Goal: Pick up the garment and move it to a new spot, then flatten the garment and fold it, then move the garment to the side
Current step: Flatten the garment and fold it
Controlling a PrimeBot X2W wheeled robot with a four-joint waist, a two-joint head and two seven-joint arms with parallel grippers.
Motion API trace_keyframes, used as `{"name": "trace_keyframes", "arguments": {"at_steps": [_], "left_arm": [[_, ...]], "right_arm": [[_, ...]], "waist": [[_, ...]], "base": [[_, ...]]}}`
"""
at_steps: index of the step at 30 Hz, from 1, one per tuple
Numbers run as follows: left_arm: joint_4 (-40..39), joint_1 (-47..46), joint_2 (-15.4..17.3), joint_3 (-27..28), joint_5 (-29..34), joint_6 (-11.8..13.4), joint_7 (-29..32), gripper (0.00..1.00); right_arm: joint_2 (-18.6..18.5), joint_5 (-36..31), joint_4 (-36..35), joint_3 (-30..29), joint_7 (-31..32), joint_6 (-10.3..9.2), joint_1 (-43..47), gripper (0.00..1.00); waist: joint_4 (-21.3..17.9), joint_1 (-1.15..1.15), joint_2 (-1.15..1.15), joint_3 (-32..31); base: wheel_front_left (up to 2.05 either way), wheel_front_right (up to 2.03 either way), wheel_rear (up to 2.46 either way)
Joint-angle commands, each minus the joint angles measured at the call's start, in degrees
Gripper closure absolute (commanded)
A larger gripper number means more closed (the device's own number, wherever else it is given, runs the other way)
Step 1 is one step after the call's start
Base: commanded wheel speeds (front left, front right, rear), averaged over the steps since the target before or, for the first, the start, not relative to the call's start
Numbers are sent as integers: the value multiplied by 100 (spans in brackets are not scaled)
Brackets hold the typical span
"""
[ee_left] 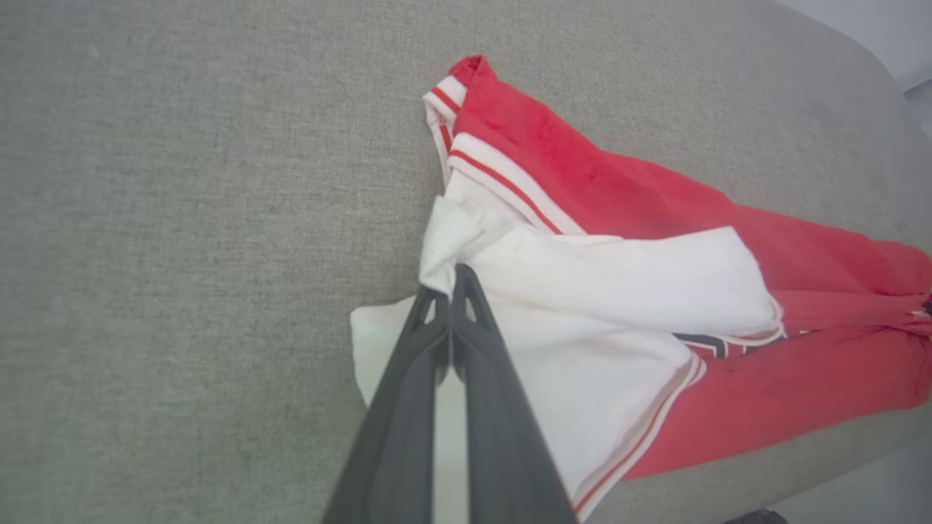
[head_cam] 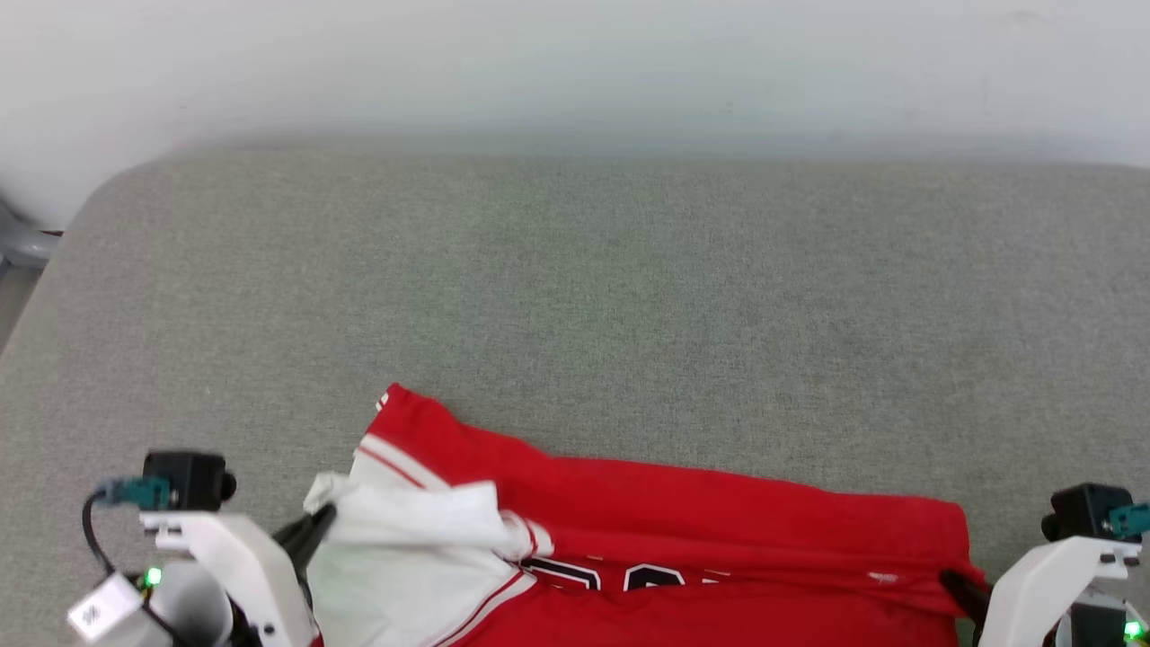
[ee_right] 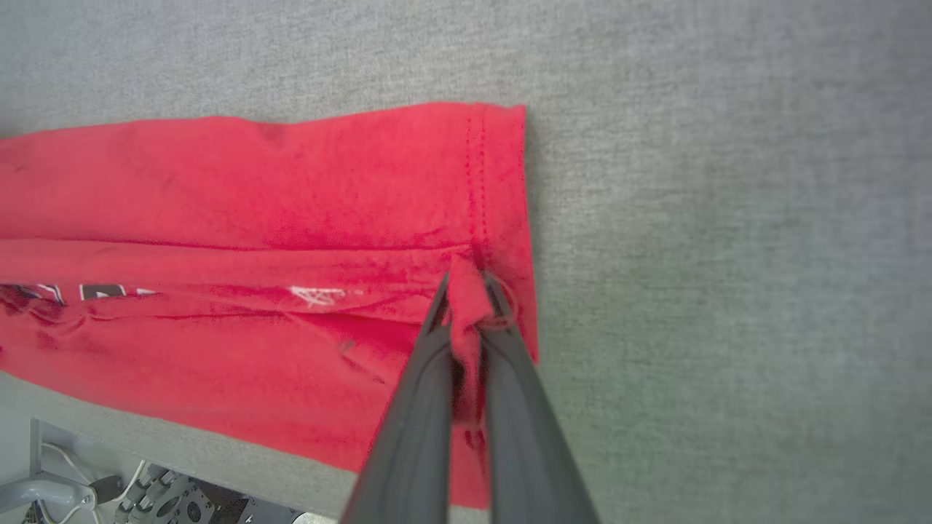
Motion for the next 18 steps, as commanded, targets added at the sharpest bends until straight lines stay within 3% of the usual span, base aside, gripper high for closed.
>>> {"name": "trace_keyframes", "arguments": {"at_steps": [1,6,12,13,14,15,16,18], "left_arm": [[-97,189,45,20,-33,97,-71,100],[-349,785,102,14,-234,373,-132,100],[-164,884,-149,-164,-303,353,-38,100],[-100,834,-200,-188,-283,333,-50,86],[-40,789,-261,-209,-272,318,-55,72],[2,757,-322,-224,-259,289,-75,48],[69,727,-370,-224,-230,254,-141,0],[214,639,-450,-219,-153,196,-264,0]], "right_arm": [[32,5,26,-46,-61,-7,98,100],[38,2,219,-5,-250,-7,317,100],[79,52,425,68,-435,-7,419,100],[89,58,435,80,-522,-7,408,87],[102,50,444,108,-604,-7,388,61],[91,15,445,172,-694,-6,365,0],[110,38,453,219,-779,-6,355,0],[81,-4,427,271,-1007,-7,326,0]], "waist": [[22,1,0,-55],[40,1,0,-149],[78,1,0,-209],[80,1,0,-214],[73,1,0,-216],[61,1,0,-214],[56,1,0,-210],[47,1,0,-208]], "base": [[0,0,0],[0,0,0],[0,0,0],[0,0,0],[0,0,0],[0,0,0],[0,0,0],[0,0,0]]}}
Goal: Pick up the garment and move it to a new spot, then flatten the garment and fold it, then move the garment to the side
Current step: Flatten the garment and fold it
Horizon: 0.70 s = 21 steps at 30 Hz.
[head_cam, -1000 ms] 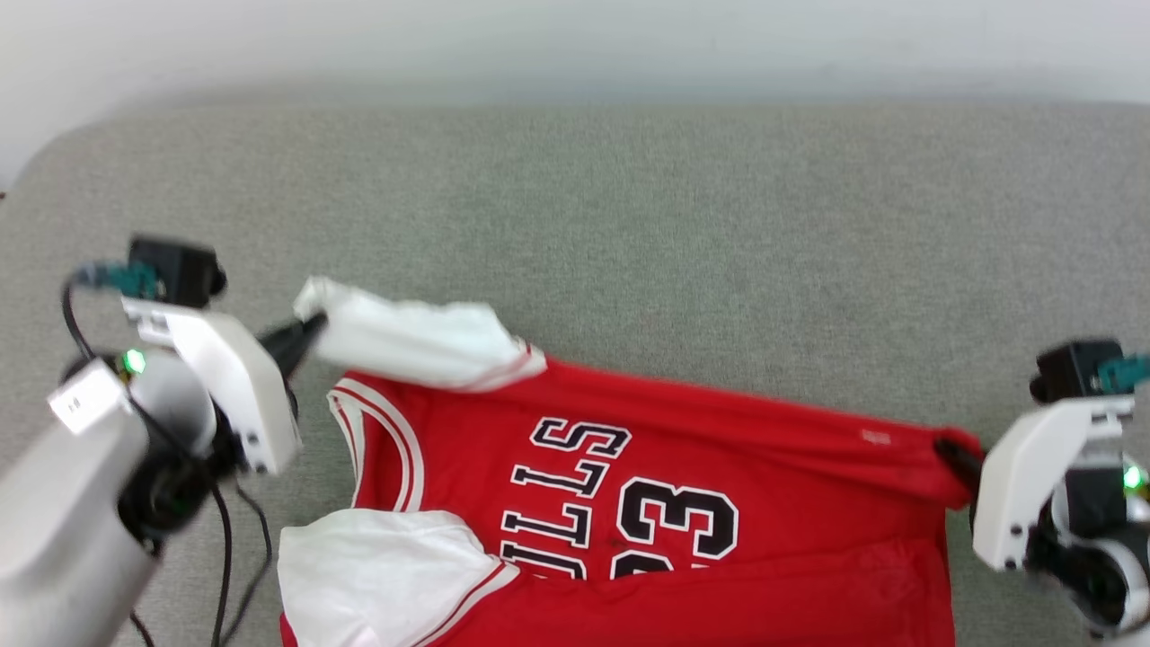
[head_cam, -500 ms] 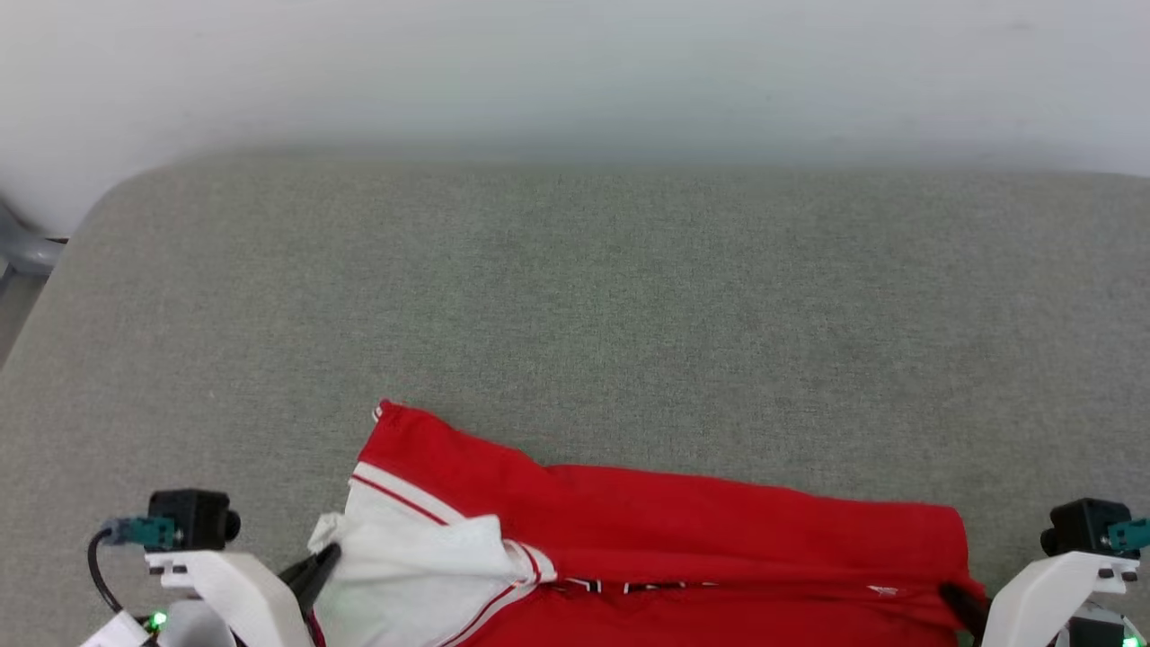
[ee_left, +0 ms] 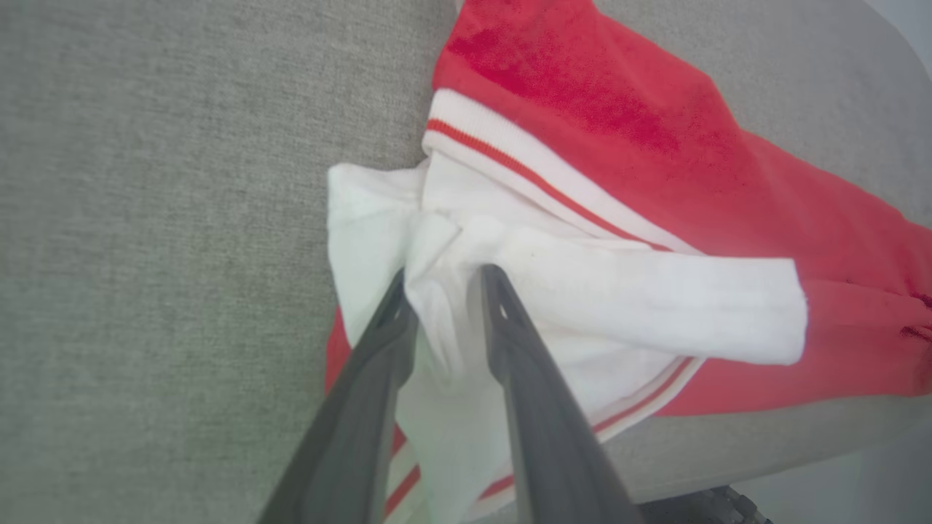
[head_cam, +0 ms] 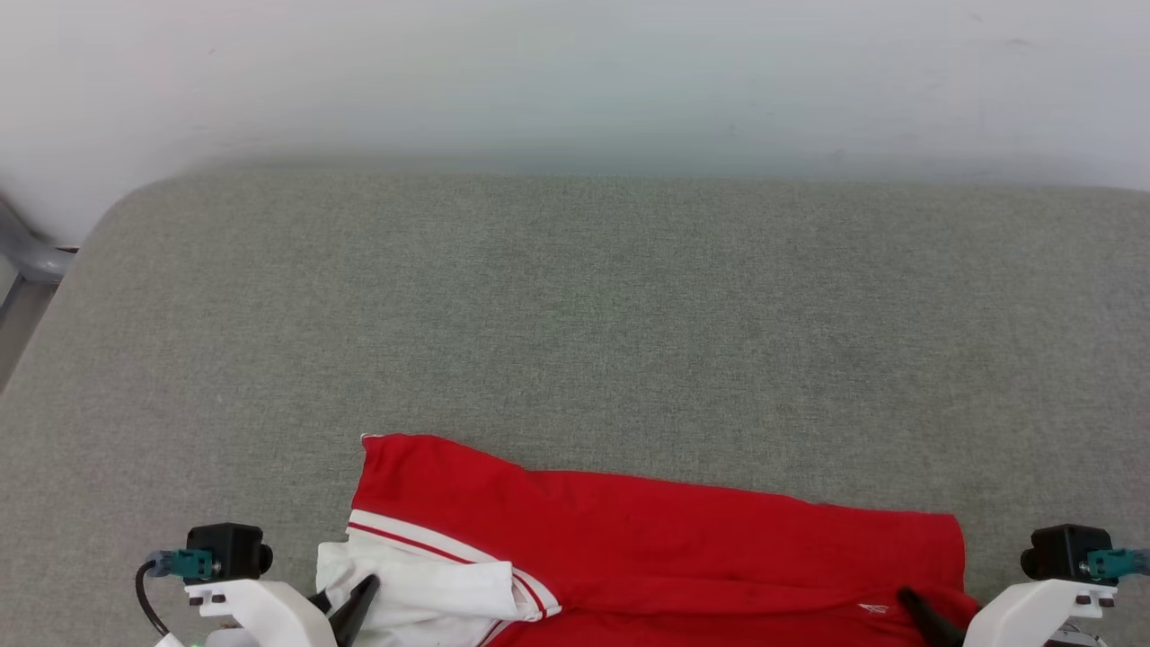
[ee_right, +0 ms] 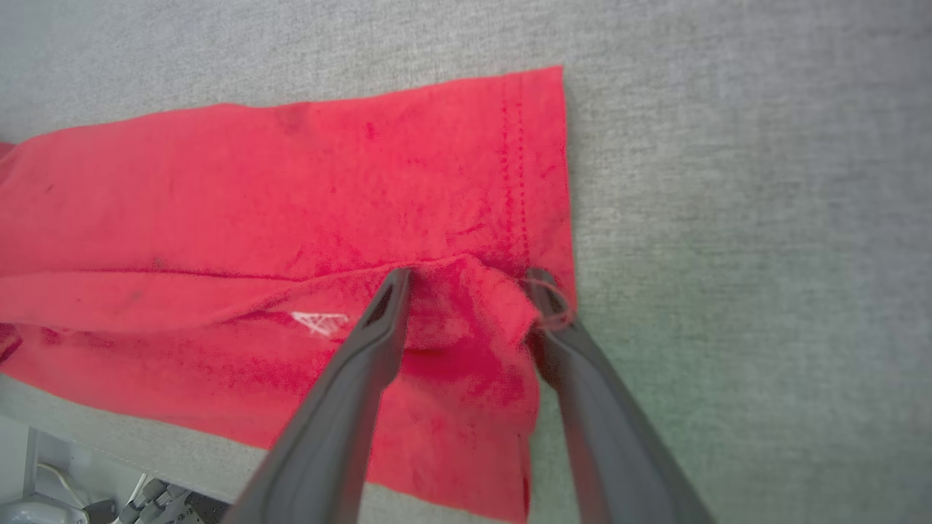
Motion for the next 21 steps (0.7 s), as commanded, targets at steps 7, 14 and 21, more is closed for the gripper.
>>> {"name": "trace_keyframes", "arguments": {"at_steps": [7,14,21], "left_arm": [[205,-361,-228,256,375,-171,-903,0],[8,-555,-408,607,953,-92,-1992,0],[-696,-499,-818,1434,2247,63,-2177,0]], "right_arm": [[-84,33,-233,88,-522,-6,-132,0],[-378,-25,-429,-206,-63,-6,-130,0],[-474,-128,-451,-410,580,-6,-54,0]], "waist": [[-36,0,0,-45],[24,0,0,-20],[224,0,0,151]], "base": [[0,0,0],[0,0,0],[0,0,0]]}}
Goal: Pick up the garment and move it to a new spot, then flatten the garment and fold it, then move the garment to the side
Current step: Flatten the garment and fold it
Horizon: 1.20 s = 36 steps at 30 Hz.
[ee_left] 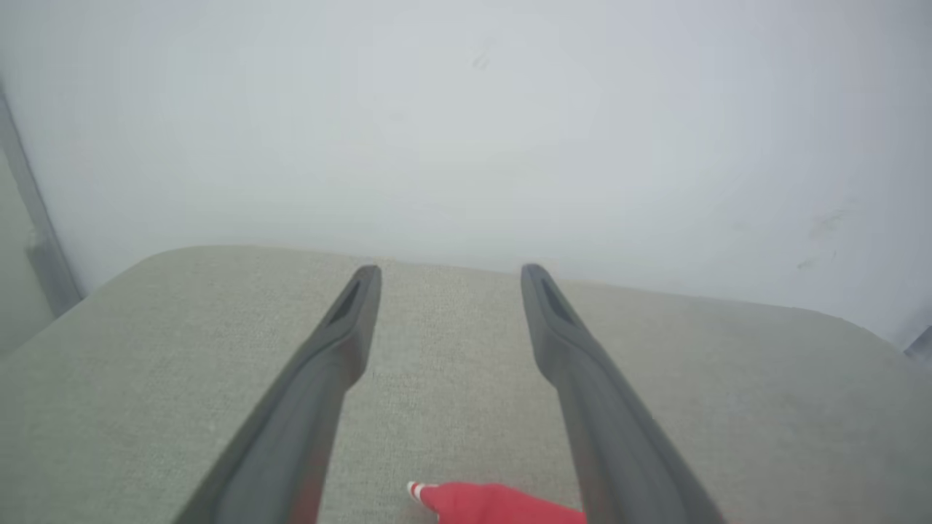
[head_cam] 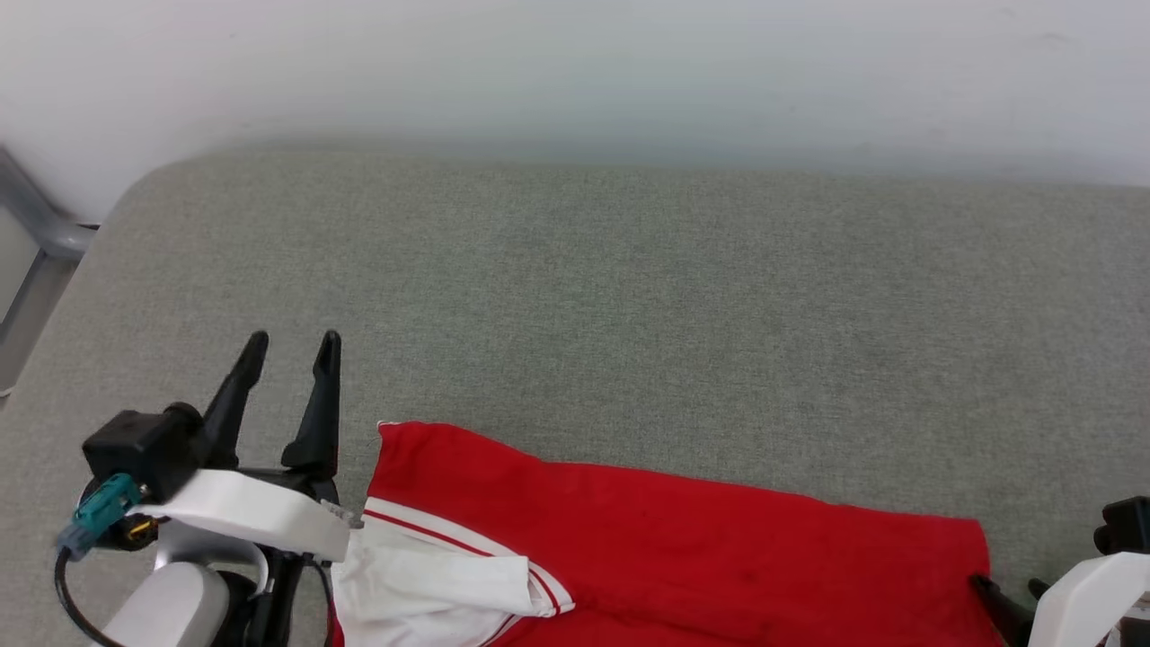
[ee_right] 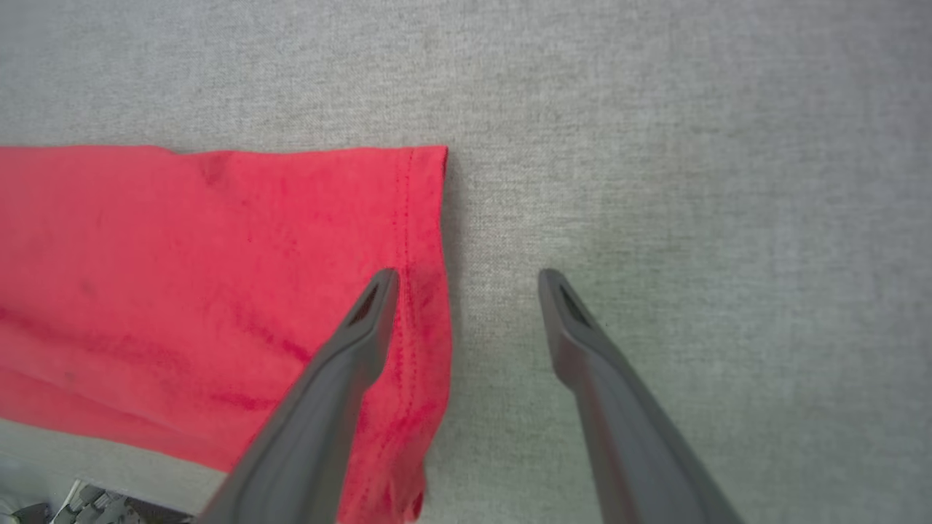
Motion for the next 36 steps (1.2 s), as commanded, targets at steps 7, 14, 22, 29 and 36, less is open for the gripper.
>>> {"name": "trace_keyframes", "arguments": {"at_steps": [7,14,22,29,36], "left_arm": [[-626,561,-715,788,1189,-179,-25,0],[-524,849,-984,1046,1533,-447,-26,0],[-296,973,-1182,1175,1733,-623,-26,0],[-148,1040,-1236,1214,1893,-678,-27,0],[-67,1144,-1258,1178,1935,-677,-27,0]], "right_arm": [[299,-39,276,106,229,-5,74,0],[565,83,675,440,522,5,186,62],[423,181,618,452,449,-4,58,100],[171,231,154,211,376,-7,-112,100],[42,227,-104,-426,621,-7,-86,100]], "waist": [[245,0,0,224],[319,0,0,314],[287,0,0,282],[172,0,0,70],[29,0,0,-118]], "base": [[0,0,0],[0,0,0],[0,0,0],[0,0,0],[0,0,0]]}}
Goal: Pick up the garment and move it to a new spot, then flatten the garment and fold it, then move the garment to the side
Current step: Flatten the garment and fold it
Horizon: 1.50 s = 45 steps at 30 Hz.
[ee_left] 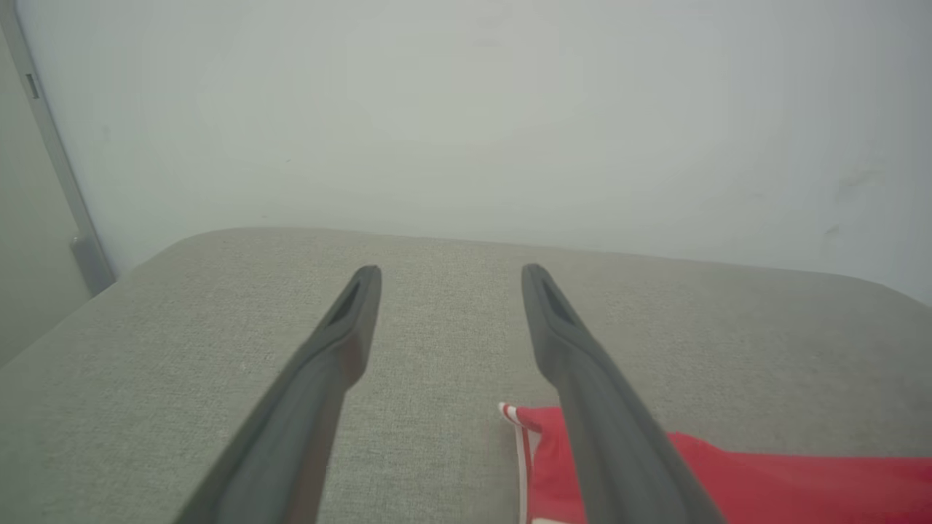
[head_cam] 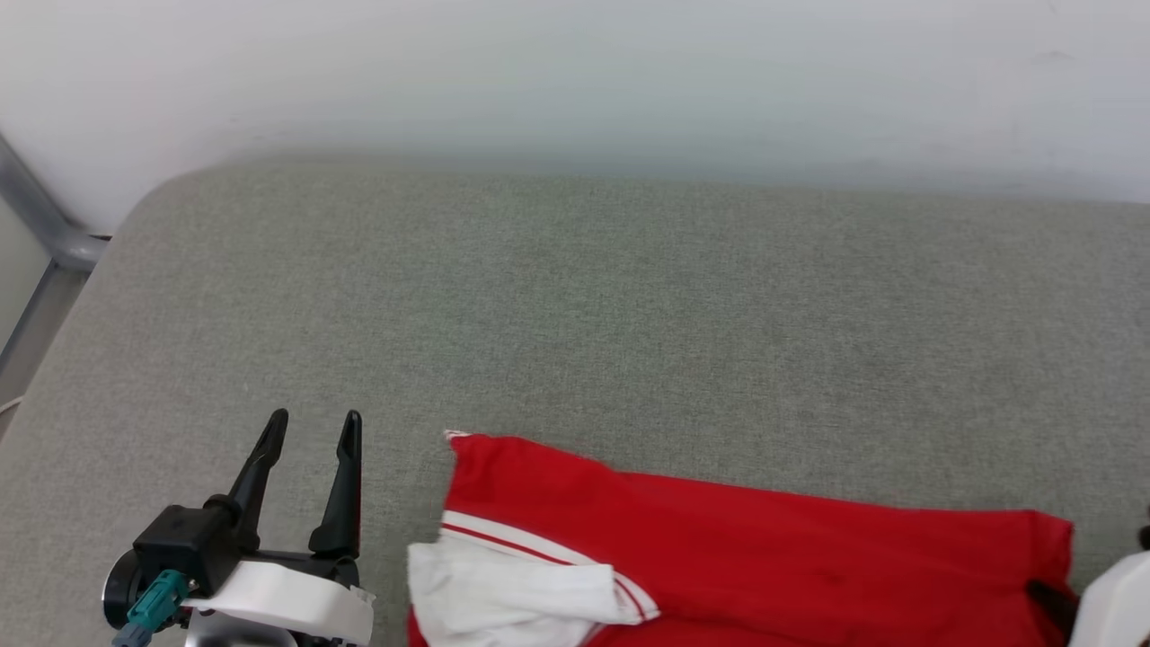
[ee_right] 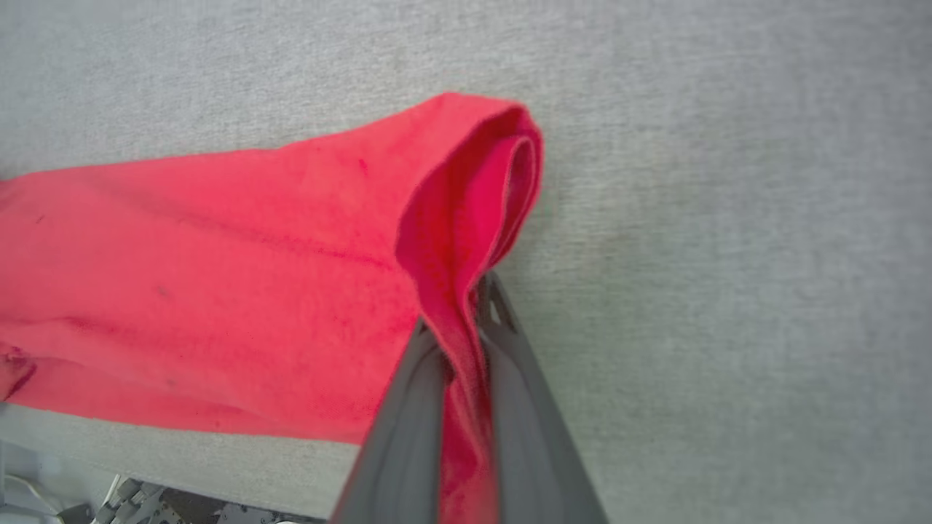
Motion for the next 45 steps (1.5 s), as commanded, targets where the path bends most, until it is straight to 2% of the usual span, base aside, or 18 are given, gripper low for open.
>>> {"name": "trace_keyframes", "arguments": {"at_steps": [1,6,10,13,17,18,21,24,30,38,45], "left_arm": [[13,51,-27,7,30,2,-10,0],[53,109,-4,-32,19,15,12,0],[73,128,-10,-59,-3,39,39,0],[83,160,-16,-90,-15,51,55,0],[89,142,-20,-130,-47,34,97,0],[94,121,-19,-137,-49,25,106,0],[106,40,-36,-172,-54,2,112,0],[120,-18,-43,-205,-64,-16,123,0],[152,-160,-56,-256,-68,-70,132,0],[259,-422,-130,-290,-101,-192,74,0],[444,-661,-285,-280,-103,-346,19,0]], "right_arm": [[-51,-6,-20,-138,46,-9,-17,100],[-62,4,-60,-832,288,-8,32,100],[327,523,-67,-1319,646,-7,-115,100],[734,1454,57,-1621,1227,-7,-253,100],[905,2707,298,-1797,2008,-7,-367,100],[917,3194,503,-1747,2117,-7,-380,100],[914,4346,1031,-1389,2134,-6,-426,100],[910,5191,1357,-813,1923,-6,-433,100],[913,6304,1433,521,1228,-6,-483,100],[912,6750,1265,2069,421,-6,-910,100],[910,6594,1303,2817,-139,-6,-1332,100]], "waist": [[-41,0,0,-41],[-93,0,0,-117],[-115,0,0,-190],[-112,0,0,-252],[-73,0,0,-283],[-55,0,0,-284],[13,0,0,-283],[88,0,0,-270],[290,0,0,-172],[607,0,0,163],[830,0,0,543]], "base": [[0,0,0],[0,0,0],[0,0,0],[0,0,0],[0,0,0],[0,0,0],[0,0,0],[0,0,0],[0,0,0],[0,0,0],[0,0,0]]}}
